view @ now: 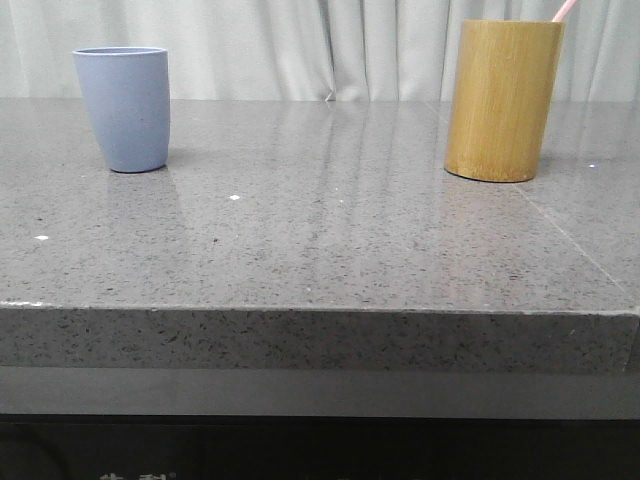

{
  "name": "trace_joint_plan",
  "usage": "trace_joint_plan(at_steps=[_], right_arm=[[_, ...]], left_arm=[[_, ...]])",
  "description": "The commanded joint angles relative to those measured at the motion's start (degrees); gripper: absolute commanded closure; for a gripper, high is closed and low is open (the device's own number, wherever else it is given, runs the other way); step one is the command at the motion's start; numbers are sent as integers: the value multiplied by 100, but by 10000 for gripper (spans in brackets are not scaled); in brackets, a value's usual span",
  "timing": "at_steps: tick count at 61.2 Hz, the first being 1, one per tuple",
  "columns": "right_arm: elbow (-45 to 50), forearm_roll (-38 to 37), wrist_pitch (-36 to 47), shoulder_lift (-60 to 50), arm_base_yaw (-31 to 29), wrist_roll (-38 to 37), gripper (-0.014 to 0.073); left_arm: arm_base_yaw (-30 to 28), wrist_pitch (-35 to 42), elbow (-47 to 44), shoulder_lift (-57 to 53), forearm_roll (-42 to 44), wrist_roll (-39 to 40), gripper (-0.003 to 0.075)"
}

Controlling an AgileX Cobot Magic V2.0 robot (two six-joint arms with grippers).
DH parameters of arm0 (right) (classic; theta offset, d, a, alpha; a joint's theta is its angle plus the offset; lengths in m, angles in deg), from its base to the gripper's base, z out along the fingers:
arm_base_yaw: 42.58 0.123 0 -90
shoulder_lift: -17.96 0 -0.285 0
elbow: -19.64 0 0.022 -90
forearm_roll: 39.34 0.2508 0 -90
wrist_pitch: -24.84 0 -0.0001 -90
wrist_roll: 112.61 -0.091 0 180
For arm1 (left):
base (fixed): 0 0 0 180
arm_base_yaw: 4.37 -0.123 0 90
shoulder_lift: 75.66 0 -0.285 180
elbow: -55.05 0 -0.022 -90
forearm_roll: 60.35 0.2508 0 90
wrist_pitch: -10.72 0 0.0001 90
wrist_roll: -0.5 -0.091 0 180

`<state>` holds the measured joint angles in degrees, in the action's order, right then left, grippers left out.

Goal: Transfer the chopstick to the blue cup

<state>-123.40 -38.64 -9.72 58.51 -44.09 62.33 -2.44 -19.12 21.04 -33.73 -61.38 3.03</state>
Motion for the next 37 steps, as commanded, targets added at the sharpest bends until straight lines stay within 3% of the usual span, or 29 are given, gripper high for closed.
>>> trace_joint_plan(at_steps=[1,8,13,20,24,29,37], right_arm=[[-183,-36,346,178,-32,129,661],[-183,-36,269,249,-32,221,617],[-183,-36,200,249,-32,221,460],[-183,-36,145,249,-32,221,152],[-183,-25,125,249,-32,221,50],[-183,11,125,249,-32,221,33],[-183,37,132,249,72,221,34]], left_arm=[[-4,378,195,208,-51,10,739],[-4,313,195,360,-51,10,738],[-4,312,195,432,-51,10,708],[-4,303,195,435,-40,-4,496],[-4,303,195,435,-40,-4,352],[-4,303,195,435,-40,-4,251],[100,299,195,435,-51,-4,239]])
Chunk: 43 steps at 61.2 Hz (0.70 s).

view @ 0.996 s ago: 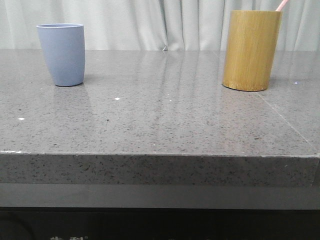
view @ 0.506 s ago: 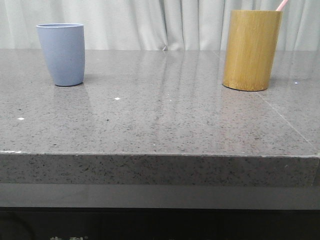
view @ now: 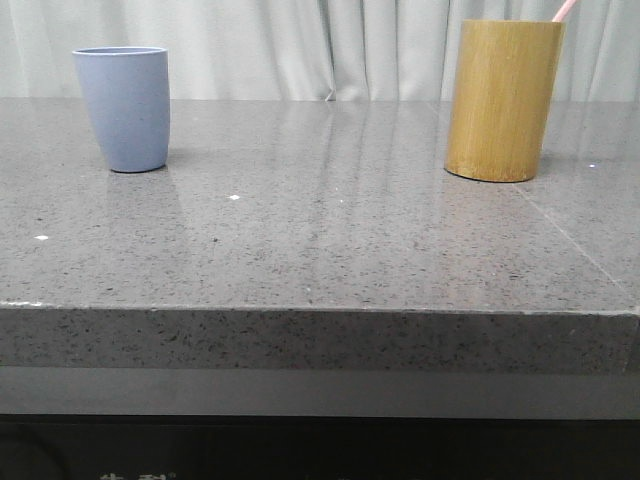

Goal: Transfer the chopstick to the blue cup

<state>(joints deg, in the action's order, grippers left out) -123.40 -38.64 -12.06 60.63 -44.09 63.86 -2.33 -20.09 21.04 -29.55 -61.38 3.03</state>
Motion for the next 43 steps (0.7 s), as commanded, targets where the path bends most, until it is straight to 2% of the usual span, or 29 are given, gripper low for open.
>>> trace_joint_plan(at_steps=[1,10,20,43], right_arm=[[-183,37,366,37,94,77,34],[-193,52,268,37,425,134,34],[-330,80,4,37,889,353,34],[-474,111,-200,37,1584,426,34]], left_arm=[[123,396,195,16,-51,-4,239],[591,260,384,203,-40,-207,239],[983,-265,1110,854,-28,-253,239],[1134,-1016,2963,2969,-28,-293,239]])
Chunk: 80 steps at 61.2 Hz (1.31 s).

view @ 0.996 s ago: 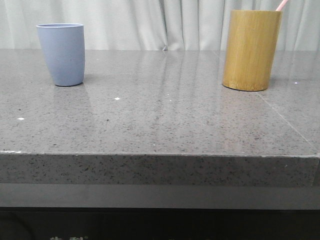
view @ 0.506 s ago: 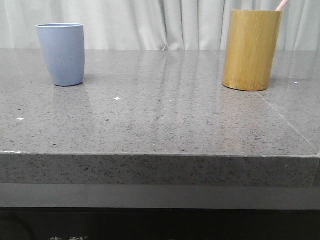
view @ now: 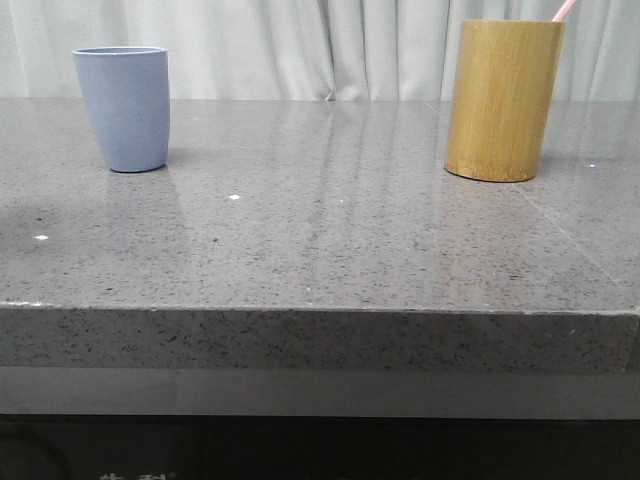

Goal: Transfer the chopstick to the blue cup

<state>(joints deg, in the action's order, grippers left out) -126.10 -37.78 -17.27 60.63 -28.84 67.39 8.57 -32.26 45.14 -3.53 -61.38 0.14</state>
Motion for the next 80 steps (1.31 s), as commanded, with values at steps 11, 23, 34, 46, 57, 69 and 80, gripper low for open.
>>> trace_joint_plan(at_steps=[11,23,34,46,57,69,80], right_arm=[[-203,32,278,37,66,73,34],[-203,32,214,37,66,73,34],[-203,32,209,37,66,73,34],[-203,32,203,37,66,73,34],[-203,32,155,37,66,73,34],[-197,32,123,37,66,73,34],[-197,32,105,37,66,73,34]], left_arm=[[45,-518,1731,1479,-28,-7,239],[45,-1140,2863,2520,-28,-17,239],[45,-1572,3683,3308,40,-17,239],[45,-1665,4210,3900,219,-17,239],[45,-1677,4345,4189,350,-17,295],[45,-1727,4345,4316,350,-17,425],[45,-1727,4345,4316,350,-17,566]])
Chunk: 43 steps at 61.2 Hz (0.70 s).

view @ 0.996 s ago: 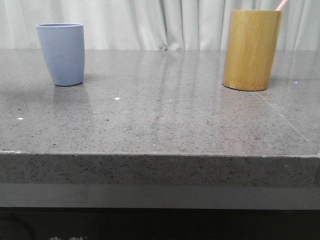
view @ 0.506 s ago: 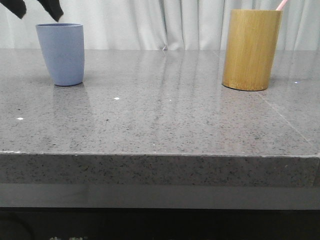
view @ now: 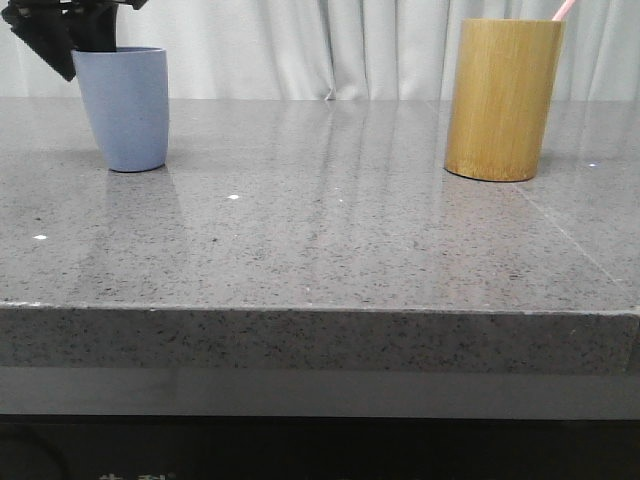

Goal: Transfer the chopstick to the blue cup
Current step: 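Reach the left gripper down and grip the rim of the light blue cup, then slide the blue cup with the left gripper toward the bamboo holder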

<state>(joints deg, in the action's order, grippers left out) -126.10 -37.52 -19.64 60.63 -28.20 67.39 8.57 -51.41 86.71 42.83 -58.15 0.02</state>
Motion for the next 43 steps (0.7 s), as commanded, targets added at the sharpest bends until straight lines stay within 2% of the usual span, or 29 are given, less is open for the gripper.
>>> trace_joint_plan(at_steps=[1,16,26,43], right_arm=[[-197,5,342,37,2,73,34],[-197,5,319,37,2,73,34],[-197,5,308,37,2,73,34],[-197,5,195,37,2,73,34]], left_arm=[[45,188,188,-321,27,-5,577],[53,200,197,-321,-51,-5,737],[269,116,375,-321,-139,-5,739],[1329,293,725,-321,-177,-5,739]])
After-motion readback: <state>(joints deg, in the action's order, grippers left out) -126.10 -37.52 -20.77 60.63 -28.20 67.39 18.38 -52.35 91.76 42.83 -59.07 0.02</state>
